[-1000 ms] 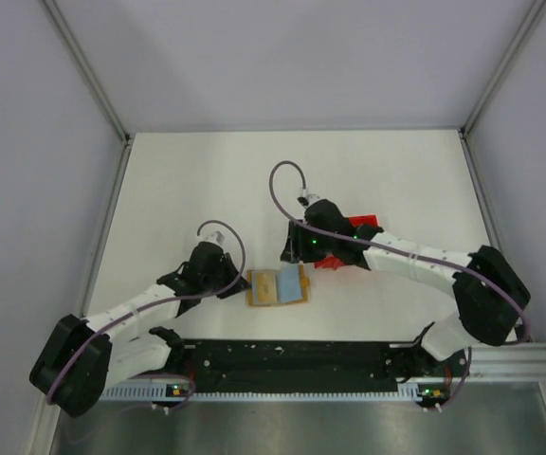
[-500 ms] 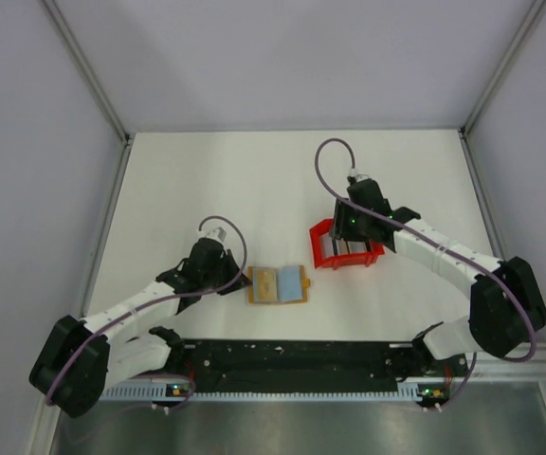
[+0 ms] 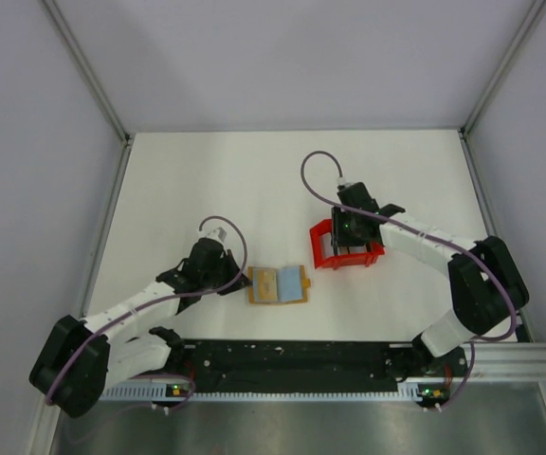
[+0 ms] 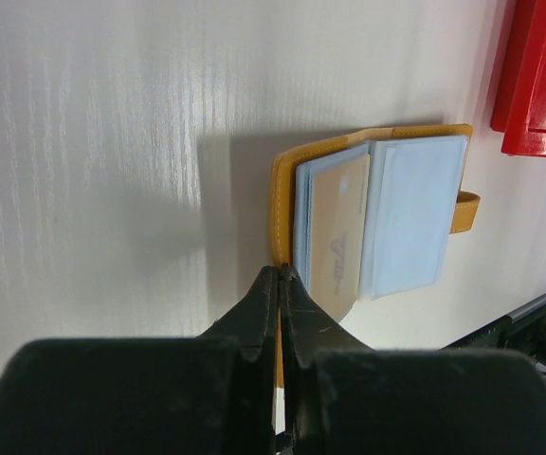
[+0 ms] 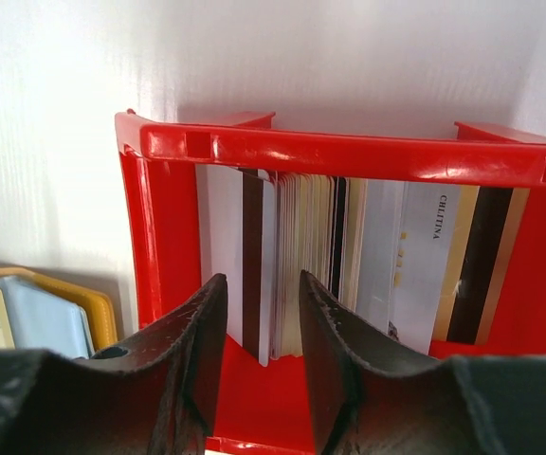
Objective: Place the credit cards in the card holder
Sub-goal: Pick up the credit card from the storage box.
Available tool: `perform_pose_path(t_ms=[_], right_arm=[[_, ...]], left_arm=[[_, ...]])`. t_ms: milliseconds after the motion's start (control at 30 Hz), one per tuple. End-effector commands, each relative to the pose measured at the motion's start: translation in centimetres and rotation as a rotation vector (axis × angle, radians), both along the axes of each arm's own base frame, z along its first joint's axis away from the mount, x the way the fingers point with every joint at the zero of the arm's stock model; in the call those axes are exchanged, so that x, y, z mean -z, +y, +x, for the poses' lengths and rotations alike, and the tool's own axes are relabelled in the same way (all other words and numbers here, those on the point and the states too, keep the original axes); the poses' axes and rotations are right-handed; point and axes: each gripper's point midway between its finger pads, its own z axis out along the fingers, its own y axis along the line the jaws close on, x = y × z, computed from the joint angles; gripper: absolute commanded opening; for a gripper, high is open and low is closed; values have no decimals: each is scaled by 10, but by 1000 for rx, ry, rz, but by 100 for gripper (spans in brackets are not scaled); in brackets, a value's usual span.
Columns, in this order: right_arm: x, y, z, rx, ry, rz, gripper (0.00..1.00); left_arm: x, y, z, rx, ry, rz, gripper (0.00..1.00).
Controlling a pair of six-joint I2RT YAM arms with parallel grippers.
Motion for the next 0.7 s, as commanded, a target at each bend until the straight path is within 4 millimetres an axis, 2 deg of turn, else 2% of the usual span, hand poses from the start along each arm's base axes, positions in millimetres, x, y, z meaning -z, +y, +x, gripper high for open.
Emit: perform_pose_path(t_ms=[0,100,333,667], right_arm=[[-19,9,23,-22,-79,16,34],[-23,16,23,-40,-83,50,27],[-17,24,25,-54,-63,70,25],[-32,41,19,-106,-63,171,16]], left_arm=[[-9,-8,6,19,-30,-30,0],[-7,-7,7,17,-28,-25,0],[-4,-10,7,26,-17,-28,0],[-3,-9,7,21,-15,-27,0]])
